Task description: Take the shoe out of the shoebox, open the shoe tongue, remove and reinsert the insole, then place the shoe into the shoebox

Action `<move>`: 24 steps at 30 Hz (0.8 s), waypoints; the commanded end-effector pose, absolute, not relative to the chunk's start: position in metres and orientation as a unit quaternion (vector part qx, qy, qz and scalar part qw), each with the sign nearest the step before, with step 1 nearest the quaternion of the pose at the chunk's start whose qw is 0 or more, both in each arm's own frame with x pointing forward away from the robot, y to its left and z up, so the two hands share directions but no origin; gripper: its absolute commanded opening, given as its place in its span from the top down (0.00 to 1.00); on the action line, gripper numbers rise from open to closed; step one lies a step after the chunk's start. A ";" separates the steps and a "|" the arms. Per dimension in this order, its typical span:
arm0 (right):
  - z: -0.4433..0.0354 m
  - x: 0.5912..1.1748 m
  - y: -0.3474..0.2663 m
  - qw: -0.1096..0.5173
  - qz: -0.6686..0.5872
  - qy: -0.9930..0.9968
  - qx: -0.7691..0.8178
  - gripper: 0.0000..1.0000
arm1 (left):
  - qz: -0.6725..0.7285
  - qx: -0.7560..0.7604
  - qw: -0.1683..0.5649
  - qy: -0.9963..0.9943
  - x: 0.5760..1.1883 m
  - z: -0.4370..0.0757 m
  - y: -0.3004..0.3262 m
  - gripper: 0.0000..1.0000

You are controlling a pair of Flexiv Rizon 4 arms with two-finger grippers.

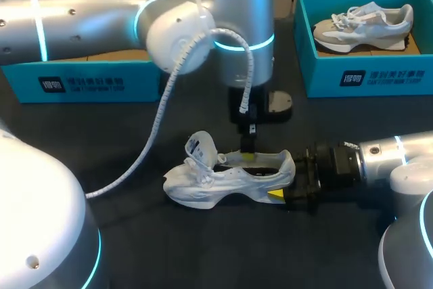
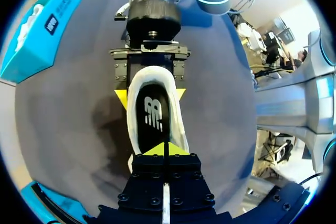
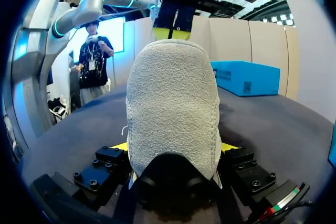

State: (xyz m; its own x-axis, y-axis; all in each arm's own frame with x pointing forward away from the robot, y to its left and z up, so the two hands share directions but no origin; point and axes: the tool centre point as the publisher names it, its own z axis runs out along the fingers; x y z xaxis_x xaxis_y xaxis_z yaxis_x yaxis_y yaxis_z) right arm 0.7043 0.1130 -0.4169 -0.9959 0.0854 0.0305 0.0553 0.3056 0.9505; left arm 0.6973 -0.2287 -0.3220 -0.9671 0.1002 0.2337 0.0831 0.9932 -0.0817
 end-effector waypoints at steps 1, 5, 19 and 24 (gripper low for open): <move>-0.417 0.704 0.115 0.013 0.587 0.809 0.044 1.00 | 0.018 -0.056 0.126 -0.990 0.698 -0.335 -0.235 1.00; -0.417 0.704 0.115 0.013 0.587 0.809 0.044 1.00 | 0.020 -0.051 0.106 -0.993 0.698 -0.334 -0.232 1.00; -0.417 0.704 0.115 0.013 0.587 0.809 0.044 1.00 | 0.013 -0.052 0.120 -0.991 0.695 -0.353 -0.227 1.00; -0.417 0.704 0.115 0.013 0.587 0.809 0.044 1.00 | 0.013 -0.050 0.137 -0.989 0.696 -0.364 -0.223 1.00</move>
